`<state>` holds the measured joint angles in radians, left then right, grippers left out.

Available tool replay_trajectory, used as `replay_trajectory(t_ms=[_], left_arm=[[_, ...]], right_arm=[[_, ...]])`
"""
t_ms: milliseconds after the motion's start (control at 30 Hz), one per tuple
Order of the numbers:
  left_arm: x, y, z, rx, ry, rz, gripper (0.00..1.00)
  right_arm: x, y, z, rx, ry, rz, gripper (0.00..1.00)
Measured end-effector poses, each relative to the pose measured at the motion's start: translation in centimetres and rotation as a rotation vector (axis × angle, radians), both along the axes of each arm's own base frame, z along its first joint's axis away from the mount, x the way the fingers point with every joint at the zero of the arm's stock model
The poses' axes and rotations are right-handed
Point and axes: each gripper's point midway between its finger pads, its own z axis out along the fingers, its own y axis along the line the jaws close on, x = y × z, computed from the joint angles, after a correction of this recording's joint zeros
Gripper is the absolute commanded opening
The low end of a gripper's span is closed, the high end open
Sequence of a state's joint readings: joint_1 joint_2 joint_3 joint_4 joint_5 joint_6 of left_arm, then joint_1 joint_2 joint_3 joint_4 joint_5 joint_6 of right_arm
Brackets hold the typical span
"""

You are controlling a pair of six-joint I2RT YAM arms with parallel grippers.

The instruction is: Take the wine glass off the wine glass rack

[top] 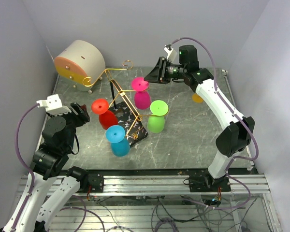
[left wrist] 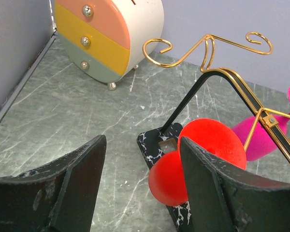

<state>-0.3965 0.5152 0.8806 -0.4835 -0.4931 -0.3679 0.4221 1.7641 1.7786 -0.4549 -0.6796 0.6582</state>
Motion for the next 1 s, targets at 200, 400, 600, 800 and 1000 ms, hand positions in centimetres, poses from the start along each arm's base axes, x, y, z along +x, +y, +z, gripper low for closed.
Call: replay_trajectory(t_ms=[200,400,600,800,1000], left_arm=[[0.1,0.0,-0.3,0.002,0.006,-0.001,0.73],[0.1,-0.1,-0.3,0.004,0.009,-0.002,0.73],[0.1,-0.1,-0.4,0.004,0.010,-0.003,0.72],[0.2,-0.1,-0.4,0.004,0.010,-0.003,0.72],[0.2,-0.1,-0.4,0.004,0.010,-0.004,0.72]], right_arm=[[-0.4,0.2,0.3,0.001,-0.009,0.009,0.32],[-0.8,0.5,0.3,0.000,-0.011,0.018,0.32],[-1.5,1.3,0.1,-0.001,-0.008,0.038,0.31],[-1.6,1.5,0.1,0.001,-0.008,0.040,0.12],[-1.2,1.5,0.3,0.010,-0.007,0.017,0.00]])
